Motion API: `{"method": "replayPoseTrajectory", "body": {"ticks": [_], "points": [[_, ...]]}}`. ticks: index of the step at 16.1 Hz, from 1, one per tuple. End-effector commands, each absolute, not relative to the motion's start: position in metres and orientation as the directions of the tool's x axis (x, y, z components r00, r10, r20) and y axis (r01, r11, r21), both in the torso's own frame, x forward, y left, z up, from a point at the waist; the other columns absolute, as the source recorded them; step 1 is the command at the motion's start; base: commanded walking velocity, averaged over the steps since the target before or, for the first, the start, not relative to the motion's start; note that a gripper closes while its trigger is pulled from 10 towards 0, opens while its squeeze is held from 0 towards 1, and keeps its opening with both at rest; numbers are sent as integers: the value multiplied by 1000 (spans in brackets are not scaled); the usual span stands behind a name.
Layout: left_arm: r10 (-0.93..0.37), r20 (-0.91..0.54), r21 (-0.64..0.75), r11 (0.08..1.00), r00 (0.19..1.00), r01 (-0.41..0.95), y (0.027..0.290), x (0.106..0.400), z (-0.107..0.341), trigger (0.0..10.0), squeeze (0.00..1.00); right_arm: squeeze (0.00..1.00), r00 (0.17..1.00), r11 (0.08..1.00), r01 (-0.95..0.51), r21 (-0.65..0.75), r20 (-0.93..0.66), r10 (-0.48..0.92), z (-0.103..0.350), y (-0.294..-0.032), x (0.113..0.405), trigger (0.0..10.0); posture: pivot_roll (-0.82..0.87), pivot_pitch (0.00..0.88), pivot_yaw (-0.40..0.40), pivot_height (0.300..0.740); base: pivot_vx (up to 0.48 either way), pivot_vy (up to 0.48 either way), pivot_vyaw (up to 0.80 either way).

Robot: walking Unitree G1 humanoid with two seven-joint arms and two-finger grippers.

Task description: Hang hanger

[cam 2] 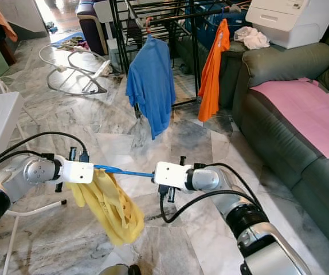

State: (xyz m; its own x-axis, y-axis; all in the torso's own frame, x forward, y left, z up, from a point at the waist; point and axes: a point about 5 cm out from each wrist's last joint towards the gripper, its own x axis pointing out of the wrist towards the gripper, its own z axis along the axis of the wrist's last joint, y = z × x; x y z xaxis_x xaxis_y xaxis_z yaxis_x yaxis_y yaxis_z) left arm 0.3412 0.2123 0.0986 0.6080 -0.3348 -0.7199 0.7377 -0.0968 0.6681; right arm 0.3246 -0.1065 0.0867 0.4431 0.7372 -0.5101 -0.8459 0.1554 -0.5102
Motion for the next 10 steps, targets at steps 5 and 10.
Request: {"method": "replayPoseTrajectory", "body": {"ticks": [5,10], "points": [[-423,-589,787,-109,688,607,200,352,120,10000,1000,0,520,235,-795,-559,-429,738,97,-102,334,0,-25,16,60,740,0,0,0],[-468,-408,899,-52,784,436,196,360,137,10000,1000,0,588,314,-751,-581,-370,719,99,-101,338,0,-22,16,62,740,0,0,0]]}}
